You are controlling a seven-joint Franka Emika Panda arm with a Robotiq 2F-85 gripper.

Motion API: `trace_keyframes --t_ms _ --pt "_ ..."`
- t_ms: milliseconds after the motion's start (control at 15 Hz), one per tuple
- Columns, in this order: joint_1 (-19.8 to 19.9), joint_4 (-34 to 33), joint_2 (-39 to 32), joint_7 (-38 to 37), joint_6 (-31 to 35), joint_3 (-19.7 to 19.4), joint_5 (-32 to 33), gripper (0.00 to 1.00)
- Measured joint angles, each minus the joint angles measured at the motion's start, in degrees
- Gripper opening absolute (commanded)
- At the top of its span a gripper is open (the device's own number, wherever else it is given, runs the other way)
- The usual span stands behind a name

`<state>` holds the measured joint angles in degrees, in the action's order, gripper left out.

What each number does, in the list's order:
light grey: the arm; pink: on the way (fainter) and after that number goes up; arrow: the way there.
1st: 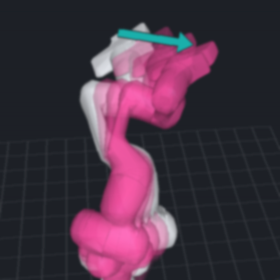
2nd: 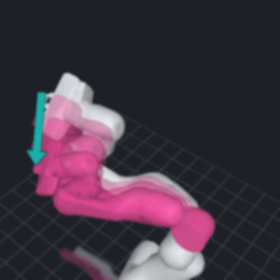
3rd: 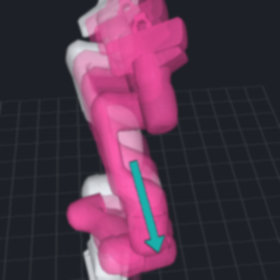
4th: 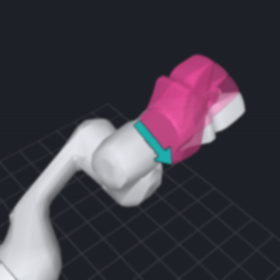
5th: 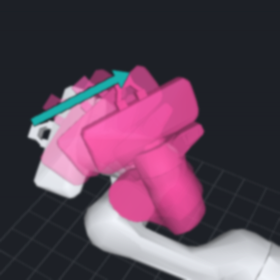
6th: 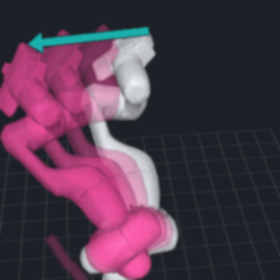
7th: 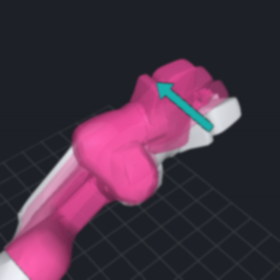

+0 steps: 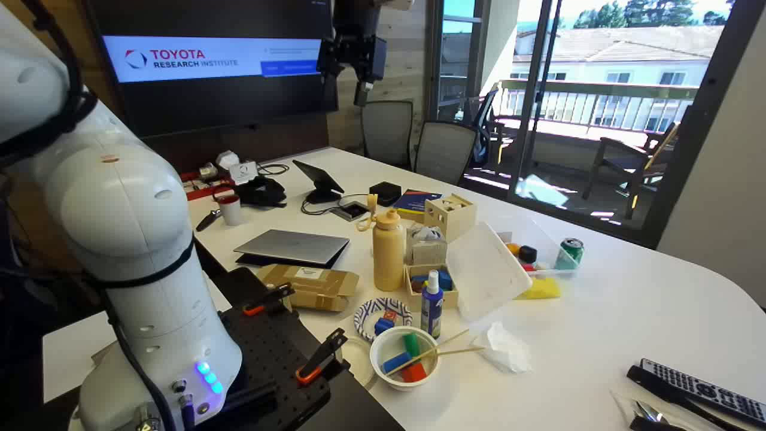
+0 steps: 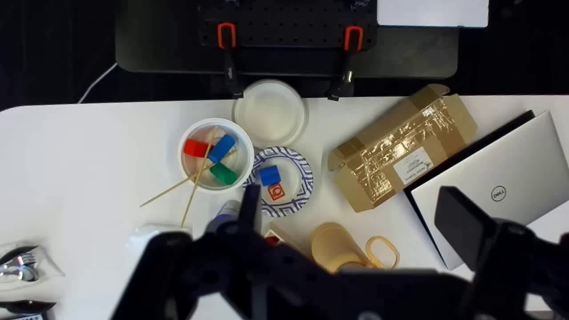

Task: Pick up the sticks and mix the objects in the box

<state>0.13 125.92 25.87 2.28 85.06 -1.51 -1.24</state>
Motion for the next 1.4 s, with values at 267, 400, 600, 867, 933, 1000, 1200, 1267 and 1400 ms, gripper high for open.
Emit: trace_keyframes --t_ms 267,400,600,867,933,1000,1200,1267,1400 --pt "0.0 0.0 0.0 0.0 0.0 0.0 0.0 1.00" --pt "0.0 0.0 0.0 0.0 0.0 0.0 0.0 1.00" --pt "0.6 0.7 0.0 -1.3 2.9 -0.1 0.2 1.00" --pt "4.7 7.7 -0.3 -5.2 18.8 -1.9 2.3 1.00" --pt "6.0 10.0 -0.6 -6.0 23.3 -2.9 3.2 1.00" --pt "7.5 12.3 -1.0 -6.6 27.7 -4.0 3.9 1.00" --pt "12.5 18.0 -3.1 -9.3 38.4 -7.3 7.0 1.00" --pt "14.3 19.6 -4.1 -10.3 41.7 -8.3 7.9 1.00" --pt "17.3 22.4 -6.9 -11.7 48.3 -10.3 9.0 1.00"
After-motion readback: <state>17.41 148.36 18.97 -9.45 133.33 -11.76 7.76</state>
